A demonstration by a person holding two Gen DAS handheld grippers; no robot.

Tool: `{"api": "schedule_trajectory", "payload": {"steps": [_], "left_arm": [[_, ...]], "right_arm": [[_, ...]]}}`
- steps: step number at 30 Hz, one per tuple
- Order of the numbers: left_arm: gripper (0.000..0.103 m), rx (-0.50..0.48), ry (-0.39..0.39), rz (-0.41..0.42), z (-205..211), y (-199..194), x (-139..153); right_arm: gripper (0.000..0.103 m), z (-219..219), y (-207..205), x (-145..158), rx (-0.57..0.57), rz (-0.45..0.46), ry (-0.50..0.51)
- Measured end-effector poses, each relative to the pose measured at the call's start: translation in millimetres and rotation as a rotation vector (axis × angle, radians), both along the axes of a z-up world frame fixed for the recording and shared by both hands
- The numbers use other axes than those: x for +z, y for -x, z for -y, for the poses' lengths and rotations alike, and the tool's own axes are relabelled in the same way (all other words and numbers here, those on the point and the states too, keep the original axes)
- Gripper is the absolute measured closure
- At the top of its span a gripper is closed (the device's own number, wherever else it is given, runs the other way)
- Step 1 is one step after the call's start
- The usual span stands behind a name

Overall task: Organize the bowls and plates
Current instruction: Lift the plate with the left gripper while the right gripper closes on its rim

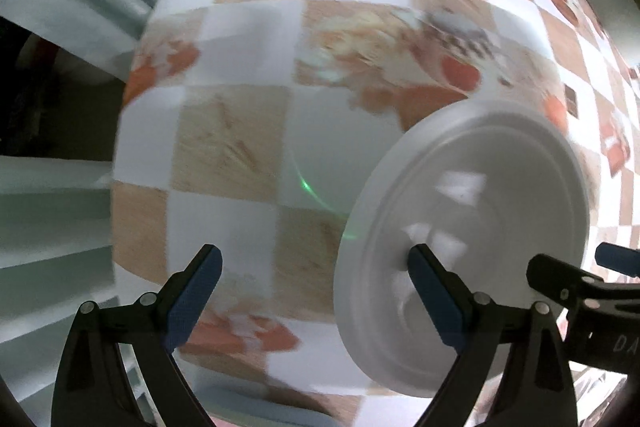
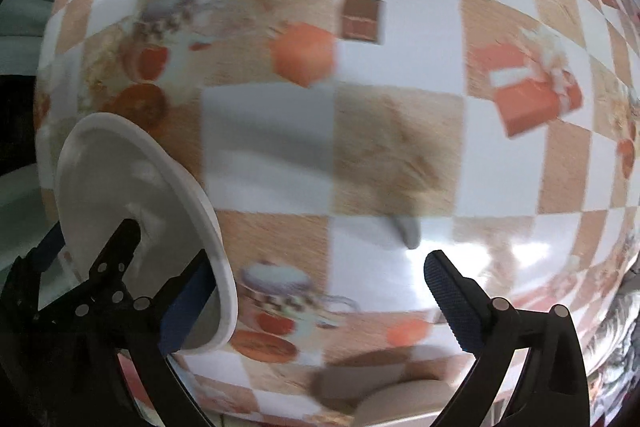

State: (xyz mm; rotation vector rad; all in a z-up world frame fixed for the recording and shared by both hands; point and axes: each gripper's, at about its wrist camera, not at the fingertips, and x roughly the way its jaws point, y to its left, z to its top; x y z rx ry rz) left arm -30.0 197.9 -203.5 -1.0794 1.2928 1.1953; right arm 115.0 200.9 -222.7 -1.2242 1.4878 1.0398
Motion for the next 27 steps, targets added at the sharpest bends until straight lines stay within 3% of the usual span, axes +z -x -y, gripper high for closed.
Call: {"api": "schedule_trajectory", "payload": {"steps": [9, 17, 23, 27], "left_arm": [[0.007, -0.055, 0.046, 0.027, 28.2, -46.1, 0.3], [0.007, -0.165, 0.044, 0.043, 52.5, -105.7, 2.5], [0.007, -0.217, 0.044, 0.059, 66.7, -144.2, 2.8], [0.007, -0.237, 0.035, 0.048, 72.7, -161.8, 2.7]], "right_arm": [[0.001, 24.6, -54.3, -8.8, -0.065, 0.016, 0.075], [0.001, 45.0, -110.2, -9.9, -0.121, 0.04, 0.101], [0.001, 57.0, -142.5, -10.6, -0.124, 0.06, 0.09], [0.001, 71.8, -159.4, -10.8, -0.135, -0.008, 0.033]]}}
